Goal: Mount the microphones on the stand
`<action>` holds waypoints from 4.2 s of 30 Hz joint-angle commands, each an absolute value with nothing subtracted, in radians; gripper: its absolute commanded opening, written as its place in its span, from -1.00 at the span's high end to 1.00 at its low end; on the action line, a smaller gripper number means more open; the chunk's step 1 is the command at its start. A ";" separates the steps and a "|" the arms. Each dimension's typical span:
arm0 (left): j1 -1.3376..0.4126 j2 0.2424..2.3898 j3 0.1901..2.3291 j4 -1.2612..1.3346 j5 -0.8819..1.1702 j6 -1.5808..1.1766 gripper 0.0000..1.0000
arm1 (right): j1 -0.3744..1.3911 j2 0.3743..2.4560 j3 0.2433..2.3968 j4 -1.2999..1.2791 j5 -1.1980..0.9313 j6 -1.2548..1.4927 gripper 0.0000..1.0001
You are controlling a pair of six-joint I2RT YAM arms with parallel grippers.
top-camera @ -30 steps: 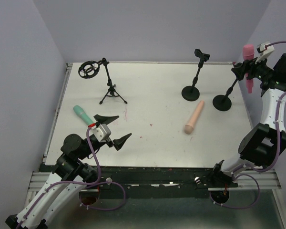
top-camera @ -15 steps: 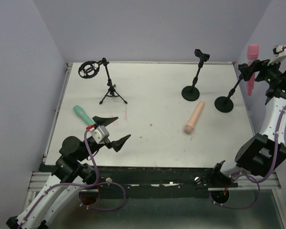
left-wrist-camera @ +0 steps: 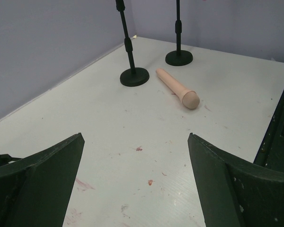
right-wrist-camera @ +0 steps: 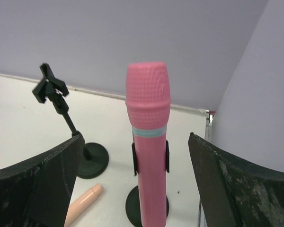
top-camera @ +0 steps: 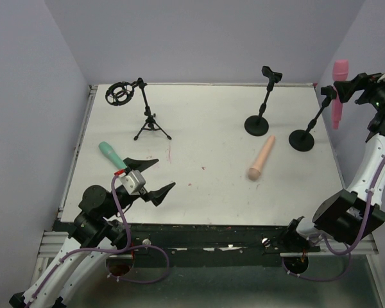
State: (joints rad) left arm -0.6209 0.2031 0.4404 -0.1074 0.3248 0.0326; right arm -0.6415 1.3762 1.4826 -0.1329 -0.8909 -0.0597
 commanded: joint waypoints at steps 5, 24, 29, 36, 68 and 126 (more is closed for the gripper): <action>-0.614 0.202 0.439 -0.118 0.321 0.009 -0.97 | -0.649 1.319 1.626 -0.216 -1.025 -0.026 -0.99; -0.600 0.271 0.439 -0.065 0.328 -0.161 -0.98 | -0.620 1.106 1.281 -0.227 -1.490 -0.041 -0.99; -0.600 0.313 0.370 0.105 0.350 -0.377 -0.97 | -0.478 1.089 1.197 -0.463 -1.324 -0.300 -0.99; -0.600 0.417 0.365 0.163 0.308 -0.472 -0.97 | -0.308 1.137 1.046 -0.390 -1.069 -0.362 -0.99; -0.600 0.519 0.387 0.183 0.255 -0.466 -0.98 | -0.055 1.644 0.903 0.727 -0.515 0.040 -0.72; -0.600 0.575 0.423 0.186 0.267 -0.468 -0.97 | -0.012 1.710 0.910 0.917 -0.709 0.061 0.74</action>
State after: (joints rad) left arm -0.6033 0.5781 0.3973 0.1783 0.2722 -0.4683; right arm -0.0204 1.7462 0.9264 0.8478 -0.6460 0.0319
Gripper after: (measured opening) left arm 0.988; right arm 0.193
